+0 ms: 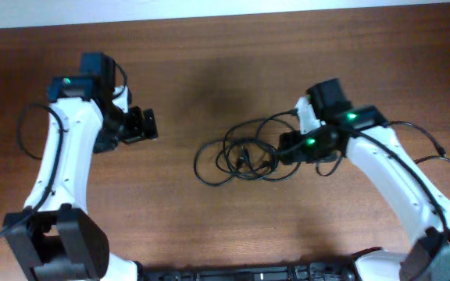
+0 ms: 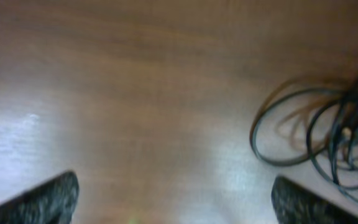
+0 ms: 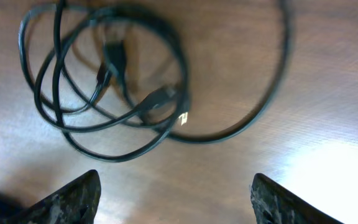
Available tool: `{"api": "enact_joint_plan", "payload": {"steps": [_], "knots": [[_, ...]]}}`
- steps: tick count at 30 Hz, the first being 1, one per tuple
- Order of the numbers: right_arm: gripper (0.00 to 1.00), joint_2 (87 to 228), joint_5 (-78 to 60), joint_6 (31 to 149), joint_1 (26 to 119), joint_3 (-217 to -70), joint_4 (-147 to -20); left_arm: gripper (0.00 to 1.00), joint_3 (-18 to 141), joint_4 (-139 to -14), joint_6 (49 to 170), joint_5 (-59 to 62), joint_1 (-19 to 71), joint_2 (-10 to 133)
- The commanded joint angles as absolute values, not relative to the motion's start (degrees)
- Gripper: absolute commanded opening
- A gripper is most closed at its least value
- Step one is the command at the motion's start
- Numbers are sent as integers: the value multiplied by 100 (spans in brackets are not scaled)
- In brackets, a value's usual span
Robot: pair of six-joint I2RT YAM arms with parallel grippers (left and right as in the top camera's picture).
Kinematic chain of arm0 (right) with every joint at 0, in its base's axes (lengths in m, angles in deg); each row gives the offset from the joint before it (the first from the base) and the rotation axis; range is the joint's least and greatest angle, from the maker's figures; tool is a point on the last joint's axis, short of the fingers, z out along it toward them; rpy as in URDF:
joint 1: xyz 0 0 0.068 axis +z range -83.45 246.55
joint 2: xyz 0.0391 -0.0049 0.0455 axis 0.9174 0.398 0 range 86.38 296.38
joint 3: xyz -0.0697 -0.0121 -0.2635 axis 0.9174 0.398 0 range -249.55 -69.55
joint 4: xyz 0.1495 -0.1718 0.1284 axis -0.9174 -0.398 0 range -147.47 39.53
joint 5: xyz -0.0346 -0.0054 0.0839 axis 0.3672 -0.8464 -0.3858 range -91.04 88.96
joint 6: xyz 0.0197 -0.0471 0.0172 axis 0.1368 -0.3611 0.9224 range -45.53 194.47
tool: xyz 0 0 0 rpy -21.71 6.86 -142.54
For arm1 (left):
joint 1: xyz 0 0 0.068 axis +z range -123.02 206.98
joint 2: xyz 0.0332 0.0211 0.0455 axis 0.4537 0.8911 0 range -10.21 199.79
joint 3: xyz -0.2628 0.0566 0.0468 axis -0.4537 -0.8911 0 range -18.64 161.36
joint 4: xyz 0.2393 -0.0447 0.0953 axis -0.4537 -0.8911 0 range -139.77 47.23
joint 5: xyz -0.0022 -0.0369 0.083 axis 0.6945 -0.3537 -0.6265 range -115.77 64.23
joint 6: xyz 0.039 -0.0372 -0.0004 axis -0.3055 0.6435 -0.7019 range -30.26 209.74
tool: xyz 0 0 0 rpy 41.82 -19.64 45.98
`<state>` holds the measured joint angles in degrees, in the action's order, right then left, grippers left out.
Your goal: Untangle cables
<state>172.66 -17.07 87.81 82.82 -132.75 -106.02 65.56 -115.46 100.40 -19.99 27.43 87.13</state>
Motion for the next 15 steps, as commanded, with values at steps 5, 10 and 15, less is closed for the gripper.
{"api": "enact_joint_plan", "payload": {"steps": [5,10,15], "knots": [[77,18790,-1736,10401,9254,-13321,-10539,99,5511,-10274,10256,-1647,2671,8704],[44,19057,-1712,10541,9274,-13369,-9400,99,5511,-10066,10206,-1652,2221,8704],[4,18987,-1692,9793,9073,-14545,-9667,99,5511,-9769,10208,-1652,1777,8704]]}}
